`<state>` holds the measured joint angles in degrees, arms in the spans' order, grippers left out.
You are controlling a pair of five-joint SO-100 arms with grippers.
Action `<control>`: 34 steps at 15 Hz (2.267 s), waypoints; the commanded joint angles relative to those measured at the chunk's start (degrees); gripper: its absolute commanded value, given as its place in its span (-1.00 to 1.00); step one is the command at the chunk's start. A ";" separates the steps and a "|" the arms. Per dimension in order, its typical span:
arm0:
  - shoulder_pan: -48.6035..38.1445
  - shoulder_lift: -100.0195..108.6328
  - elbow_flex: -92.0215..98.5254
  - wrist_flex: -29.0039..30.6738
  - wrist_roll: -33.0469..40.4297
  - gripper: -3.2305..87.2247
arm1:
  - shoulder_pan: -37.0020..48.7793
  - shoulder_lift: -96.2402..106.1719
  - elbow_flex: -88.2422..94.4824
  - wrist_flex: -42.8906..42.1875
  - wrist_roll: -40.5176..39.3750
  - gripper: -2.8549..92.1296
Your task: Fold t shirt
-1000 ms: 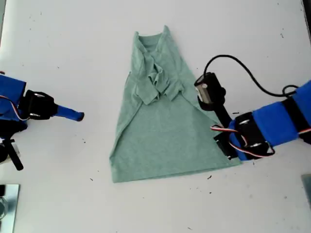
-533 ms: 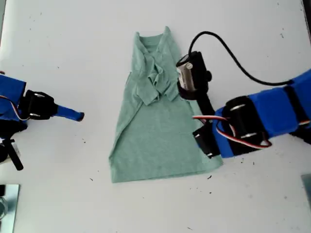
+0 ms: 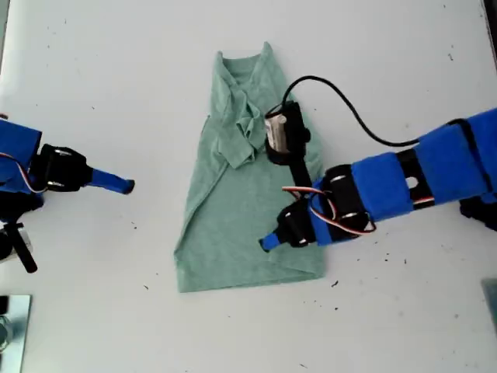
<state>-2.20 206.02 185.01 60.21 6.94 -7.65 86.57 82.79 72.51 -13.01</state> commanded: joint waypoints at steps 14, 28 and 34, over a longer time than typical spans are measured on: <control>-0.26 -3.34 -5.27 -4.92 -7.38 -0.94 | 26.81 80.68 87.36 -8.61 -15.47 -0.89; 14.68 -98.96 -95.80 29.36 -22.15 -0.52 | 26.63 84.64 88.86 -7.73 -15.29 -0.89; 13.45 -120.41 -94.57 17.23 -16.70 -0.49 | 26.46 85.52 89.12 -7.47 -15.56 -0.89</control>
<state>11.34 87.71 91.49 80.42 -10.90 18.37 171.91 171.56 64.25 -28.30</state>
